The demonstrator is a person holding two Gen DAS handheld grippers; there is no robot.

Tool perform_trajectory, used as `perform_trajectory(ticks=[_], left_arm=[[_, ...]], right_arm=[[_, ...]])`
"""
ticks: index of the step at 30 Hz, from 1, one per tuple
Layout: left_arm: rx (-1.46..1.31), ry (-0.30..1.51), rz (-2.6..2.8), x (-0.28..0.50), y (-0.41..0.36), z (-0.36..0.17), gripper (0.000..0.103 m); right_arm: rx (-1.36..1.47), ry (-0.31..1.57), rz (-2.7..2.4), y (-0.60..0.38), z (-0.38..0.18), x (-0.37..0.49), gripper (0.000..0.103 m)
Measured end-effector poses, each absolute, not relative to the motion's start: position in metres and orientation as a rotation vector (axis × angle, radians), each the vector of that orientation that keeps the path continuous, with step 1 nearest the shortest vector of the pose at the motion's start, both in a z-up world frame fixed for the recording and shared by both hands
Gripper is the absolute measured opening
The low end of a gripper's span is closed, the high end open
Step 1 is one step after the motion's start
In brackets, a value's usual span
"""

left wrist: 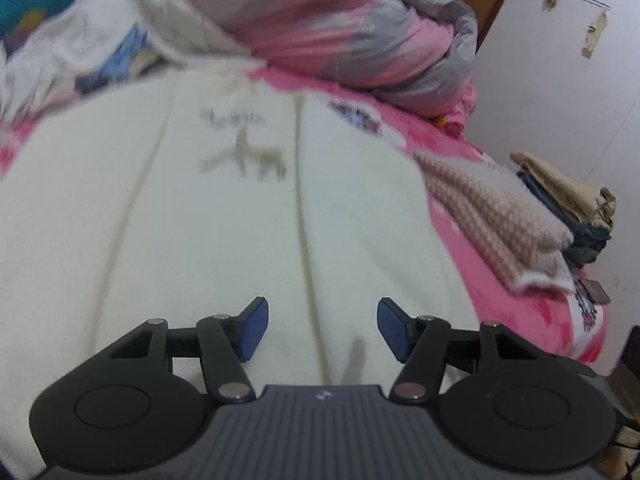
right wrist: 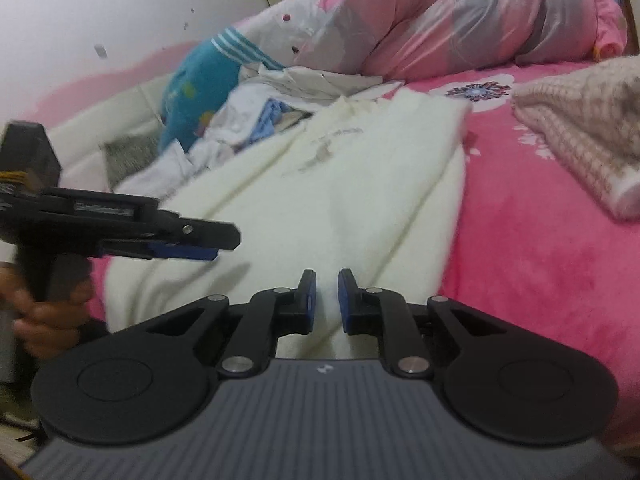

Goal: Fold clothes

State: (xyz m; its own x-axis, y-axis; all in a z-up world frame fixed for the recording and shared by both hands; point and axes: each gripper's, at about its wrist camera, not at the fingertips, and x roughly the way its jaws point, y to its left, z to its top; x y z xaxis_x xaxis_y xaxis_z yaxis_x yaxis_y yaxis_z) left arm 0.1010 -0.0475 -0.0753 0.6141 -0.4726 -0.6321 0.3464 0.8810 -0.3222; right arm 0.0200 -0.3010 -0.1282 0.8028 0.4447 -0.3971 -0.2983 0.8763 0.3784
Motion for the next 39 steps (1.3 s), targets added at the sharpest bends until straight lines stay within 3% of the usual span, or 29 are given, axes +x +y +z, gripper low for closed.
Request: perform_trajectory(ticks=[5, 8, 20, 27, 33, 39], left_arm=[[-0.114, 0.685, -0.546, 0.155, -0.089, -0.05, 0.062], [-0.087, 0.669, -0.575, 0.199, -0.126, -0.05, 0.062], [0.005, 0.735, -0.472, 0.373, -0.202, -0.113, 0.058], [-0.055, 0.755, -0.417, 0.427, -0.202, -0.131, 0.078], [0.075, 0.683, -0.376, 0.4, -0.214, -0.106, 0.073], [0.282, 0.642, -0.672, 0.292, -0.242, -0.053, 0.08]], right_arm=[[0.268, 0.394, 0.366, -0.304, -0.117, 0.041, 0.012], [0.295, 0.439, 0.387, -0.306, -0.135, 0.064, 0.012], [0.332, 0.453, 0.482, -0.318, -0.159, 0.073, 0.012], [0.36, 0.455, 0.502, -0.32, -0.157, 0.071, 0.012], [0.388, 0.453, 0.506, -0.32, -0.159, 0.072, 0.012], [0.359, 0.438, 0.483, -0.314, -0.158, 0.069, 0.012]])
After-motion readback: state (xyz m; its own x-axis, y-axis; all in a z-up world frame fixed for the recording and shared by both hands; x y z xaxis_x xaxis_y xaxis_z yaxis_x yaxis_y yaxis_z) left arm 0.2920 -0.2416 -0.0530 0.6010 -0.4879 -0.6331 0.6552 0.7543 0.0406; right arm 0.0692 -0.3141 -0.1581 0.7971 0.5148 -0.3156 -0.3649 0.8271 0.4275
